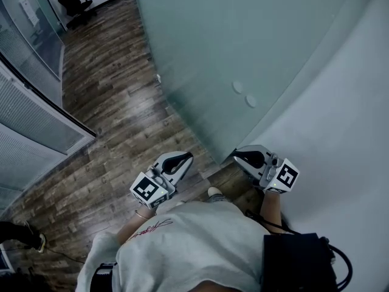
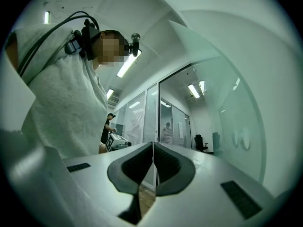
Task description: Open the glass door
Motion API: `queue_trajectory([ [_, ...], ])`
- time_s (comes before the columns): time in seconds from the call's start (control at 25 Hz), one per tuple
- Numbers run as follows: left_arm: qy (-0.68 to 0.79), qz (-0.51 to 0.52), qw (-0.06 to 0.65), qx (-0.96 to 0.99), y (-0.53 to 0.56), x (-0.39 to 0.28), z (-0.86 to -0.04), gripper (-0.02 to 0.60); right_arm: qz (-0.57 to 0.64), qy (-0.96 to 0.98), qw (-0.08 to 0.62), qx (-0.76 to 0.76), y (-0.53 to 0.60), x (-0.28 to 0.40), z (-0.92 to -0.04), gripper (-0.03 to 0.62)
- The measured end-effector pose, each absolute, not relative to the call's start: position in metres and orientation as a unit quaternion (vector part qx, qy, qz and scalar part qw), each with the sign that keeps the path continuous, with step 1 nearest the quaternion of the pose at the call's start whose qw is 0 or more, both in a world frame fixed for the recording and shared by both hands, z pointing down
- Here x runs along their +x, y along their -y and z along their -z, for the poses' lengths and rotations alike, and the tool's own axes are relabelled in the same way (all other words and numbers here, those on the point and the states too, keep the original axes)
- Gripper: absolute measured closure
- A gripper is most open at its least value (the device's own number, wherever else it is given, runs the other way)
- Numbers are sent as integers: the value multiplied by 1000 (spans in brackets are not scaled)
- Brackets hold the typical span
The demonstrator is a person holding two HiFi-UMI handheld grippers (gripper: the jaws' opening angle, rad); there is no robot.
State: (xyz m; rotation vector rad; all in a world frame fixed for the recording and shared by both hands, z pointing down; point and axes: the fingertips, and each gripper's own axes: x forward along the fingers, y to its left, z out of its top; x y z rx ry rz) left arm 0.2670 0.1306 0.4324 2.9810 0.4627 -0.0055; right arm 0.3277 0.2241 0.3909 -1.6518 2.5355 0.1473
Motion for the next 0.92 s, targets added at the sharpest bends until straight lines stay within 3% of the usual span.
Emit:
queue_trajectory([
  [0.92, -160, 8, 59, 985, -134, 266, -434, 546, -55, -844, 24, -533, -221, 318, -386, 571],
])
